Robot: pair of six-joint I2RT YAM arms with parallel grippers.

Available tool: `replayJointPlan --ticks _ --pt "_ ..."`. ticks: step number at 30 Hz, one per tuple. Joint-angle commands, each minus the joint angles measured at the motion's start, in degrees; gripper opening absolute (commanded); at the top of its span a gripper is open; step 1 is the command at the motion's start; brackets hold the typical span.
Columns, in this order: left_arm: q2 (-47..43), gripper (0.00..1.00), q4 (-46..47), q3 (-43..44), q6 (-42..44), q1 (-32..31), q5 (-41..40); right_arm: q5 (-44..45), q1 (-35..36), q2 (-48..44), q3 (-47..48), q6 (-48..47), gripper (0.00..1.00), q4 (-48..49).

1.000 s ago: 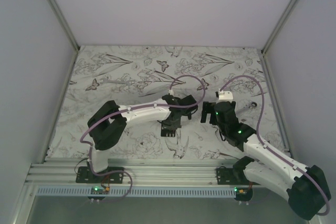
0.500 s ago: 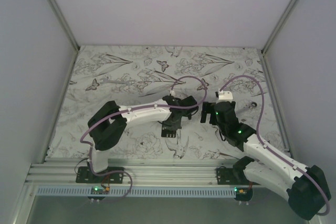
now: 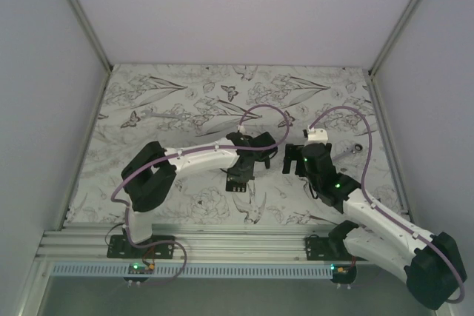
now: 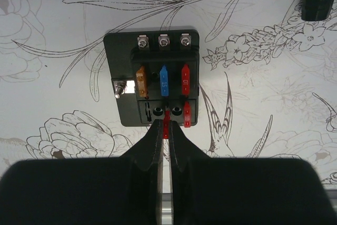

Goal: Snap on the fuse box
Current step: Install the fuse at the fuse box base.

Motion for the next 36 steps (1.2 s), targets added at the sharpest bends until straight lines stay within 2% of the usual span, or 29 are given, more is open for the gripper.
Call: replayJointPlan --ticks 1,20,36 --pt "-2.2 0.0 -2.2 -0.9 1.2 -0.5 0.5 -0.1 -0.4 0.3 0.4 0.5 1.0 1.3" --pt "1.5 0.0 -2.3 -0.4 1.6 -0.5 -0.6 -0.4 -0.4 0.1 0.4 0.6 1.0 1.3" --pt "0.6 0.0 -2.4 0.0 2.6 -0.4 -2.0 -0.6 -0.4 0.3 0.3 0.6 1.0 1.3"
